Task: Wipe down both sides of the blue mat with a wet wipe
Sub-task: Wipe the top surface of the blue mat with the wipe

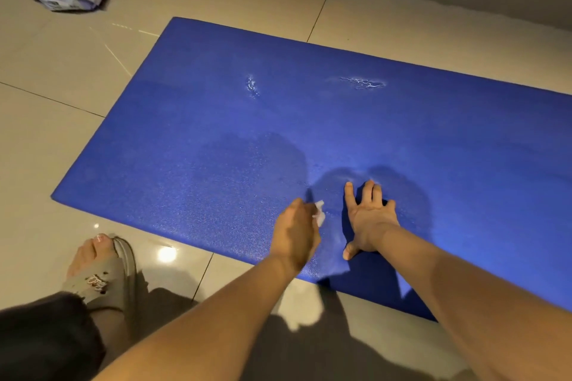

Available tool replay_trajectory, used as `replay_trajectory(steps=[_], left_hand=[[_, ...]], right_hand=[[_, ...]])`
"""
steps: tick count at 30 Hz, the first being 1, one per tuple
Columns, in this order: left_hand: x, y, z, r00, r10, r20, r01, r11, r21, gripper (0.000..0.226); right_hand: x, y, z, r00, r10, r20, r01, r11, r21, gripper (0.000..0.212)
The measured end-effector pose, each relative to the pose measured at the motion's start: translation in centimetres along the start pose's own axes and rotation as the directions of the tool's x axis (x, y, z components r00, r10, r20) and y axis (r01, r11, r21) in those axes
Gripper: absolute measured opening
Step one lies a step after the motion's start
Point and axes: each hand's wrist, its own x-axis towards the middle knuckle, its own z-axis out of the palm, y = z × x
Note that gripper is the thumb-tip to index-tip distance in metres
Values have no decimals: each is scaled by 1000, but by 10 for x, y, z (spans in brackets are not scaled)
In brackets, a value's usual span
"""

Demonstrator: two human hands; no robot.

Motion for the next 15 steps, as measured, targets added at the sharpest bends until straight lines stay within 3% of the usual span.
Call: replay_trajectory(steps=[4,7,11,13,15], left_hand=[[11,-5,-15,988,122,100,-137,978,160,24],[25,-39,-46,989,123,78,-140,947,288,30],[39,-89,-91,985,-56,-164,105,945,309,31],[43,-93,-94,955,-158,-250,220,943,248,34],[43,-82,-82,940,-203,-274,249,958,142,28]], right_hand=[[-1,-1,-3,1000,10,10,-10,1000,8,162],[-1,-2,-5,1000,14,15,-14,1000,9,161],[-1,-1,-4,1000,18,5,-18,1000,5,161],[-2,-2,-4,1000,19,4,-19,1000,-3,161],[-1,-3,-4,1000,20,3,-20,1000,-8,162]])
